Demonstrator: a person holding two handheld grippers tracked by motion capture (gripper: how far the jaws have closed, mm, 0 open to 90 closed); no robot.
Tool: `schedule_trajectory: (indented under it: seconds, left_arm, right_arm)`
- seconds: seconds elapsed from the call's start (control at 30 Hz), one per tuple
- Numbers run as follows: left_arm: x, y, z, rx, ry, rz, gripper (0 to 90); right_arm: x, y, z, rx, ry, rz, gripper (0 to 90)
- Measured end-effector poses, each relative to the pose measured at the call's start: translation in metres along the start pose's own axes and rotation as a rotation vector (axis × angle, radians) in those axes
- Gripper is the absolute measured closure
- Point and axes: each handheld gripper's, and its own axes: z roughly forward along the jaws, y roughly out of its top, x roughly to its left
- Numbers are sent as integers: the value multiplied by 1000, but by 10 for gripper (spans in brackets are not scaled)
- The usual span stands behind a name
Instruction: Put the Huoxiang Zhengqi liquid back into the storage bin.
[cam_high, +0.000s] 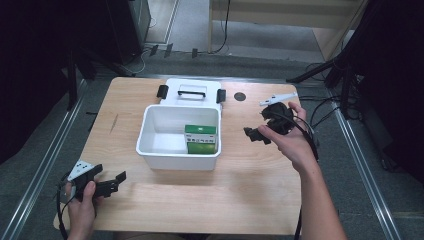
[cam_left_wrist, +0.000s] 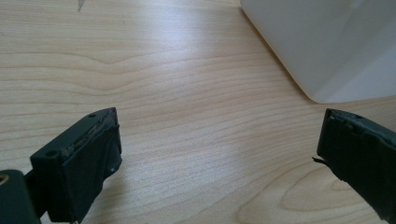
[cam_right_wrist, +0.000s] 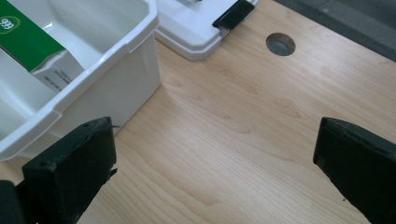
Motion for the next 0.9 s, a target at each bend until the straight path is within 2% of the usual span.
schedule_trajectory:
  seconds: [0.17,0.33,0.6,0.9]
  left_arm:
    - [0,0,0,4,-3,1,8]
    - [0,0,0,4,-4,0,8]
    - [0,0,0,4,-3,0,7]
    - [0,0,0,6,-2,1,7]
  right_arm:
    - [-3,-23,0,-95,-58,40,0]
    - [-9,-48,1,-149,-65,72,0]
    - [-16,-81,-2,-208,-89,92,0]
    - [-26,-117,-3,-230,-116,150,0]
